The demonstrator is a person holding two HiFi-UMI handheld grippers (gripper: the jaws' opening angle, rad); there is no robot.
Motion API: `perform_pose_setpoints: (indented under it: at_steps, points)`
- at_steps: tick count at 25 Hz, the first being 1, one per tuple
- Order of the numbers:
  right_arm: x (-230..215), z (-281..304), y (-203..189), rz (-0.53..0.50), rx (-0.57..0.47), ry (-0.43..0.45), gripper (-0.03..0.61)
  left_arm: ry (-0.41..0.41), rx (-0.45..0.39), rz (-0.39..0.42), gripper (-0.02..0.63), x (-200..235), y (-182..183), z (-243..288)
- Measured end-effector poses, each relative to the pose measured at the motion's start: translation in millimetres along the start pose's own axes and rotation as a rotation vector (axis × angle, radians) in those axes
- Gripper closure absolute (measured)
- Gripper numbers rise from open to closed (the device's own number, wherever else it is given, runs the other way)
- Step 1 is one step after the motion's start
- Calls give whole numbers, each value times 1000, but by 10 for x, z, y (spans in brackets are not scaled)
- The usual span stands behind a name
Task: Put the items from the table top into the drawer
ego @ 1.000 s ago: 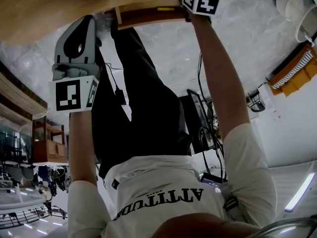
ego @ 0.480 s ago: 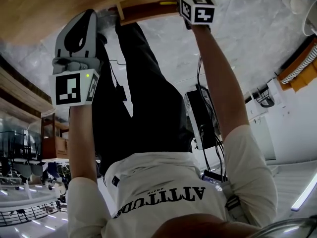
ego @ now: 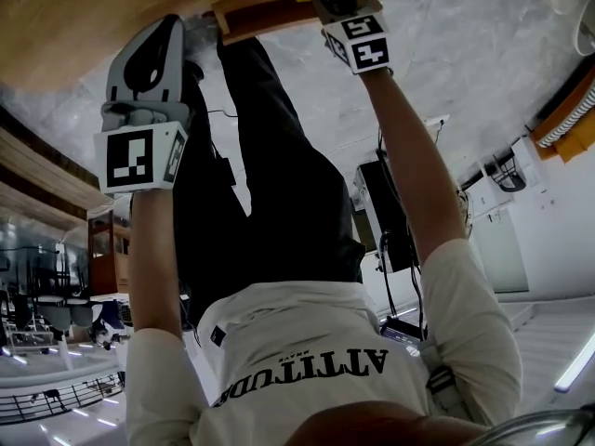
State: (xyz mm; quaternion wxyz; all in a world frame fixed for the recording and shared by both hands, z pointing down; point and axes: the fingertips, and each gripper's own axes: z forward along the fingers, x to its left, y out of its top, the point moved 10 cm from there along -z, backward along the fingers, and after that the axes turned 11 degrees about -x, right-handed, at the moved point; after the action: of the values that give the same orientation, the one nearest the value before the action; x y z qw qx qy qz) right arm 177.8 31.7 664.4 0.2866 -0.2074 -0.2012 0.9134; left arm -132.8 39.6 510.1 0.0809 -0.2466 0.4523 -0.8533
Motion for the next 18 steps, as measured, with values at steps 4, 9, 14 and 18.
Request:
perform_pose_setpoints:
  at_steps: [4, 9, 14, 18]
  points:
    - [96, -35, -177, -19, 40, 45, 512, -6, 5, -2, 592, -39, -7, 50]
    - [155, -5, -338, -27, 90, 73, 512, -17, 28, 9, 592, -29, -135, 116]
    - [225, 95, -387, -44, 132, 81, 511, -37, 66, 30, 592, 20, -235, 148]
    - [169, 204, -442, -43, 181, 57, 511, -42, 74, 26, 592, -46, -275, 150]
